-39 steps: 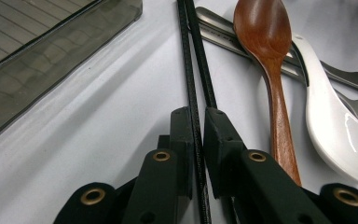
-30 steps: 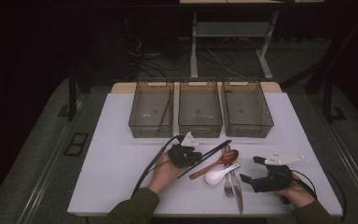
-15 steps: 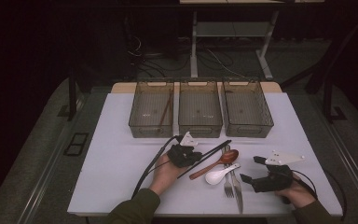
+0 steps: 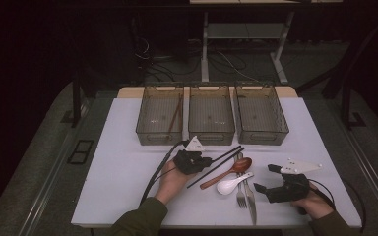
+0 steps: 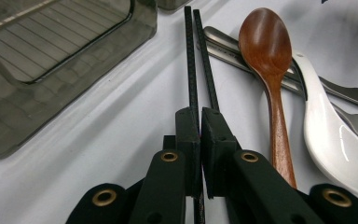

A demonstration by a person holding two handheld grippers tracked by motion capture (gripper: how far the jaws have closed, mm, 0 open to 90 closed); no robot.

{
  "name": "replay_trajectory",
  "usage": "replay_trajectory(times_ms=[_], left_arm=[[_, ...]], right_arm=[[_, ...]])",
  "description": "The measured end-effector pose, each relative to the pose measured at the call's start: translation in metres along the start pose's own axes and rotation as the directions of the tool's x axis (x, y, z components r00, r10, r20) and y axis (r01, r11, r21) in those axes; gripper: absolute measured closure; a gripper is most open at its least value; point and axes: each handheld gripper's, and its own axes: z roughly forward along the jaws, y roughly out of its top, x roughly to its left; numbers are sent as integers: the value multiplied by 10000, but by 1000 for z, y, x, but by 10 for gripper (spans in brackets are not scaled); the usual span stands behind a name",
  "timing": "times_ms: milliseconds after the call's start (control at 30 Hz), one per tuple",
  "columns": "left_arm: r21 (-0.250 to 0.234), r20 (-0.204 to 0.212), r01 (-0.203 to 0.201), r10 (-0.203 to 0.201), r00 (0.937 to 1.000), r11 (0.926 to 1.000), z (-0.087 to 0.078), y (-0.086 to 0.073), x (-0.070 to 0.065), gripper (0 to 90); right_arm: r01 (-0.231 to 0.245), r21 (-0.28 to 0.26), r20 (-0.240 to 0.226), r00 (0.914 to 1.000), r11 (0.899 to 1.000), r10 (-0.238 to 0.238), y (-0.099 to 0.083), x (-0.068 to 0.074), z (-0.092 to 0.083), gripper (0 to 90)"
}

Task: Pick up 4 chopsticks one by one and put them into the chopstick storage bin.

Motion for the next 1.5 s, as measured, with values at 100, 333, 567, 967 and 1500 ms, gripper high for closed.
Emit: replay_trajectory(times_ms=[100, 333, 567, 967, 1500], left_arm=[[0, 141, -48, 48, 9999, 10000, -3, 1, 1, 854], [13, 473, -139, 139, 9988, 9999, -12, 2, -1, 854], [-31, 616, -265, 266, 9977, 9996, -22, 3, -3, 854], [-261, 806, -436, 456, 9957, 9987, -41, 4, -3, 854], [-307, 918, -111, 138, 9957, 9995, -65, 3, 11, 853]], right_arm=[[-6, 7, 2, 10000, 10000, 6, 0, 0, 0, 115], [21, 17, 81, 10000, 10000, -21, 0, 1, 1, 115], [31, -112, 82, 10000, 9999, -30, 1, 2, 2, 115], [95, -38, 74, 9999, 9999, -95, 1, 2, 4, 115], [136, -20, 92, 9999, 9999, -136, 1, 1, 3, 115]])
